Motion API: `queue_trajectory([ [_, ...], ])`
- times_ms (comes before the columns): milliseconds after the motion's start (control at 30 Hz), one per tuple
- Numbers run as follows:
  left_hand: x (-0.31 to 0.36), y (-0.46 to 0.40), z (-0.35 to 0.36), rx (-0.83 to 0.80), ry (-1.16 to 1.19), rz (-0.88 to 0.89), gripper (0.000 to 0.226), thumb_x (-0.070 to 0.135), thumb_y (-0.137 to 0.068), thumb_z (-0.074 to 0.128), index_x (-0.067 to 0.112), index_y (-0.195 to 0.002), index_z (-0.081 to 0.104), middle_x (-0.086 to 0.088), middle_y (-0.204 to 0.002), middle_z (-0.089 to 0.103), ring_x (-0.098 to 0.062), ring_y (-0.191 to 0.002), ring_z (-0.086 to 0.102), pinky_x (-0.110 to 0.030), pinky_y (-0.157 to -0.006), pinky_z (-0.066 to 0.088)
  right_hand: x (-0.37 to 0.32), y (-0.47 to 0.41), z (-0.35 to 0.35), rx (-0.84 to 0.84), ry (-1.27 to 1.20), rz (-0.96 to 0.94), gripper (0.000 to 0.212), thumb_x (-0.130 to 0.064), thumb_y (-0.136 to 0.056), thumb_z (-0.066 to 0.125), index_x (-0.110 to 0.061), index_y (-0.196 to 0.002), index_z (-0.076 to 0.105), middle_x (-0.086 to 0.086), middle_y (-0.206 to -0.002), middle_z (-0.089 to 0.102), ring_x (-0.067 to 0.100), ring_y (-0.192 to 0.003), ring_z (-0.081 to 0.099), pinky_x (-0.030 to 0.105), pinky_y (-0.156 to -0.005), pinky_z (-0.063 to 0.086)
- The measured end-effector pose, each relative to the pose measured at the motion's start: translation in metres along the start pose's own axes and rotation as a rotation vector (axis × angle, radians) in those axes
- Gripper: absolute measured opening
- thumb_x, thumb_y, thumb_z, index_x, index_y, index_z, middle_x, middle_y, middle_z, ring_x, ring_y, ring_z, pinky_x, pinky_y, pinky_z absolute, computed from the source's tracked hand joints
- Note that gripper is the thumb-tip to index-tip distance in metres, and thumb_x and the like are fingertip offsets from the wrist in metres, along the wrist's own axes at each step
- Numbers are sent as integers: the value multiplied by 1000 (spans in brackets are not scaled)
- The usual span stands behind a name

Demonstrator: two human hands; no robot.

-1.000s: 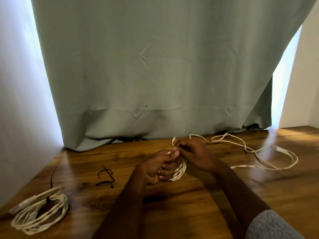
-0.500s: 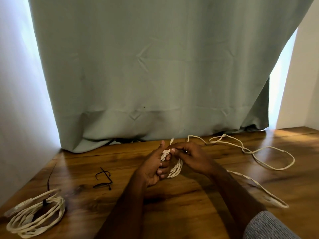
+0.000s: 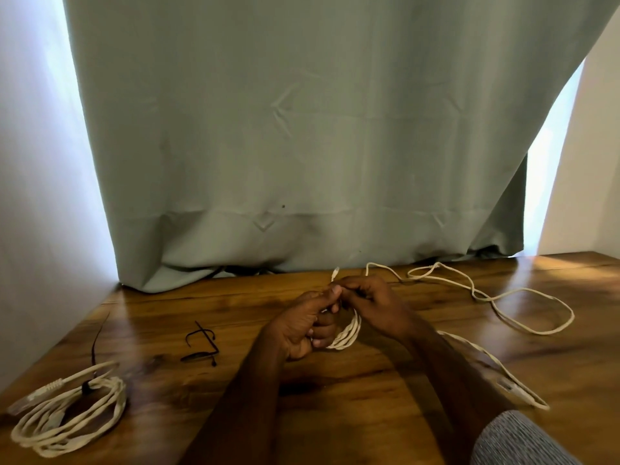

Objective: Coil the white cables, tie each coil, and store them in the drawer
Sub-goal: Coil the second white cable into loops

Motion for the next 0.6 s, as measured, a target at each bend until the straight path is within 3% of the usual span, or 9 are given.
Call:
queue_trajectory([
  [100, -1, 1, 3, -23, -19, -65, 43, 48, -92, 54, 12, -69, 54, 6, -43, 24, -5, -30, 21, -16, -37, 18, -4, 3, 0, -40, -83, 81, 25, -13, -104, 54, -19, -92, 74, -7, -70, 69, -1, -58, 55, 14, -56, 40],
  [300, 0, -4, 2, 11, 18, -77, 51, 57, -93, 49, 15, -63, 50, 5, -43, 23, -6, -31, 19, -19, -38, 15, -10, 6, 1, 12, -186, 172, 29, -10, -106, 48, 4, -94, 69, -11, -57, 63, -3, -49, 49, 10, -51, 36],
  [467, 1, -10, 7, 107, 116, 65, 46, 52, -94, 49, 16, -65, 46, -1, -45, 36, -6, -30, 21, -15, -38, 14, -7, 2, -2, 87, -235, 323, 30, -40, -101, 56, -12, -104, 67, 6, -70, 64, 21, -58, 51, 23, -47, 31],
  [533, 2, -12, 7, 140, 173, 92, 46, 50, -97, 45, 16, -66, 44, -4, -45, 43, -7, -28, 23, -14, -35, 16, -4, 3, -3, 36, -253, 402, 29, -44, -101, 55, -18, -108, 65, 3, -67, 65, 13, -50, 50, 22, -46, 28],
  [600, 1, -13, 7, 168, 197, 109, 48, 49, -100, 42, 17, -64, 44, 0, -42, 35, -8, -29, 24, -17, -36, 18, -3, 1, -3, 32, -255, 403, 27, -38, -104, 50, -15, -112, 63, 0, -63, 61, 7, -43, 46, 21, -43, 27],
])
Point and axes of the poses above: each hand's wrist, its own y-axis away from the middle knuckle, its own z-axis out of the palm, x = y × z, the point moved 3 cm from there along -y, towards the middle knuckle
